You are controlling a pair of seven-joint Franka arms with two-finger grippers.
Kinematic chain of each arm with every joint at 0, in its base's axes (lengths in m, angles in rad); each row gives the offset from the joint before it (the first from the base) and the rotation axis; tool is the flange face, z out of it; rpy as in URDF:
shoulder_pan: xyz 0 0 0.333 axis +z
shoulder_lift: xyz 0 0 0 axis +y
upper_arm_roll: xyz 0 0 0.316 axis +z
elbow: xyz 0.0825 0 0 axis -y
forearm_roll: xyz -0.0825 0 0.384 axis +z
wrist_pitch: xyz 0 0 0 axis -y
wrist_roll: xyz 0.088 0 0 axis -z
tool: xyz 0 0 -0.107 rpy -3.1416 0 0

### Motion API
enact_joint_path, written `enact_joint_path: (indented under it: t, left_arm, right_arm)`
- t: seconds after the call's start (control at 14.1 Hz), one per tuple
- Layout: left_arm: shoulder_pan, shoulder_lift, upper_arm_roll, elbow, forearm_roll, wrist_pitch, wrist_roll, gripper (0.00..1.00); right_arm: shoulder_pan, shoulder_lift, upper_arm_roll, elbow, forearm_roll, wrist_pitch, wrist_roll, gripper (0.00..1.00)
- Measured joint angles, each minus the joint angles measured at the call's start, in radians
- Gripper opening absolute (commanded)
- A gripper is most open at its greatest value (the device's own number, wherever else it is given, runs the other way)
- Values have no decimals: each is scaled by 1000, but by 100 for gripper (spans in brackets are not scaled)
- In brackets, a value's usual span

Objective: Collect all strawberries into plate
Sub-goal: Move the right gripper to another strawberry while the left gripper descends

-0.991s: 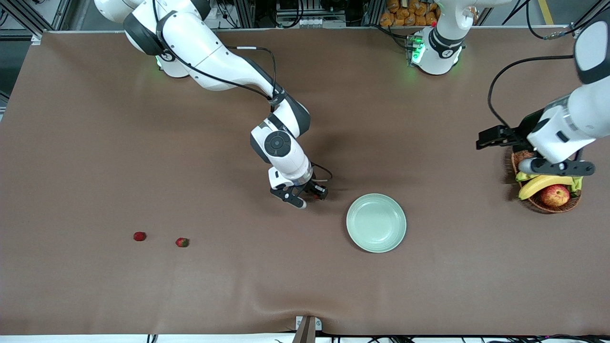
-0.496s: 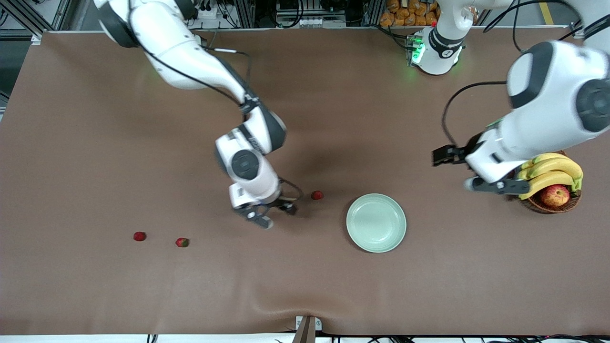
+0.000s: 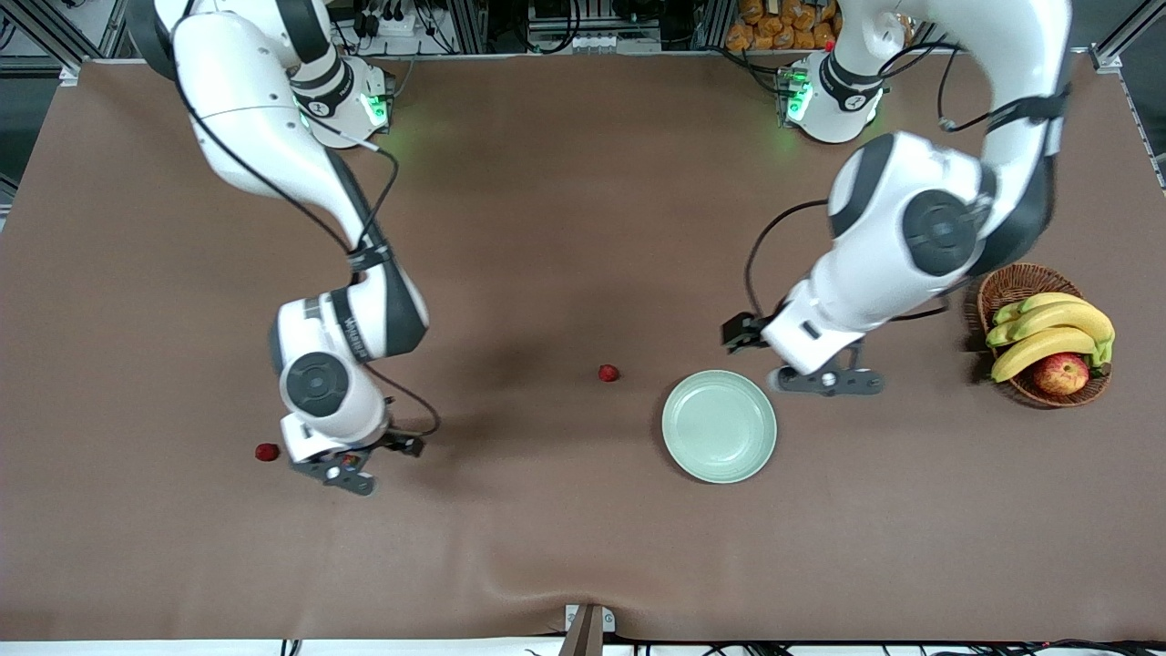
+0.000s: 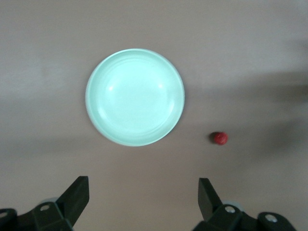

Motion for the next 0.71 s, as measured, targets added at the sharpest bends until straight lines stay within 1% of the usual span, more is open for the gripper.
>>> enact_joint_path:
  t: [0.14,0.28,0.42,0.57,0.71]
  left_arm:
    - [-52,53,0,2,0,78,-10,100]
    - [-105,102,0,4,0,126,-42,100]
    - [-135,153,0,6,0,174,-50,100]
    - [-147,203,1,10,0,225,-50,100]
    - [-171,249,0,19,0,275,-56,100]
  right_arm:
    - [-57,4,0,-7,1,38,-63,100]
    - [-97,19,7,-20,20,96,-93,100]
    - [-103,39,9,-36,85,159,-105,100]
    - [-108,55,9,-40,143,173,-156,100]
    - [-122,64,9,-41,163,178,-198,100]
